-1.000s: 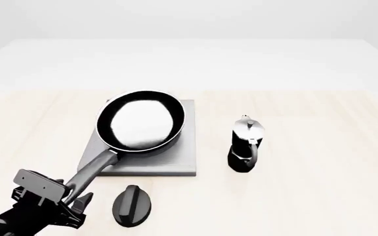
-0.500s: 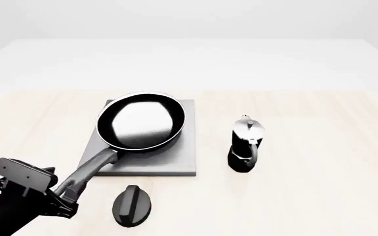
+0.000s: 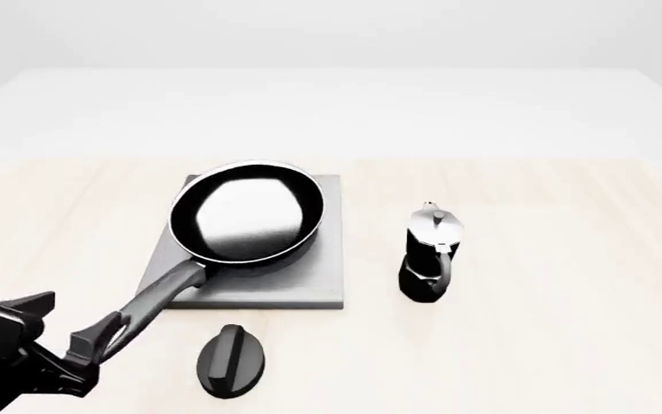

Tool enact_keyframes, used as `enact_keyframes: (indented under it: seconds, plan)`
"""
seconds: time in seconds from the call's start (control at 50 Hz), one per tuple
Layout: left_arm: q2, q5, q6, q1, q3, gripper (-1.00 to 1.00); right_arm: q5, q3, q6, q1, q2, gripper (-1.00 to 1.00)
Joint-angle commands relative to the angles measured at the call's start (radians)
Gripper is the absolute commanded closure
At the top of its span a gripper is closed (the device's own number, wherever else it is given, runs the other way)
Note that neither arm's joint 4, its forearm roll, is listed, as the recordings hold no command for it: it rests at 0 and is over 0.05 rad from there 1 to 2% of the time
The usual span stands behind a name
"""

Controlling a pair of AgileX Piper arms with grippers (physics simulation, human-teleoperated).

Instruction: Put the frying pan on the stove.

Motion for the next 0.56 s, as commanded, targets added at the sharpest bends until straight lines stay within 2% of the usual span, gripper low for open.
enact_keyframes:
  seconds: [0.02,0.14,0.4,0.54,0.56]
  plan:
    - [-0.245,0.176,-0.069,0.007,-0.049,-1.00,0.000,0.005,-0.005,0.002,0.000,-1.00]
    - [-0.315,0.225,-0.051,0.016,-0.041,-1.00,0.000,0.007,-0.005,0.003,0.000,-1.00]
    - [-0.487,0.330,-0.049,0.134,-0.076,-1.00,0.000,0.005,-0.006,0.004,0.000,-1.00]
    - [-0.502,0.297,-0.040,0.195,-0.059,-1.00,0.000,0.004,-0.009,0.004,0.000,-1.00]
    - [-0.502,0.298,-0.058,0.191,-0.061,-1.00,0.000,0.004,-0.009,0.004,0.000,-1.00]
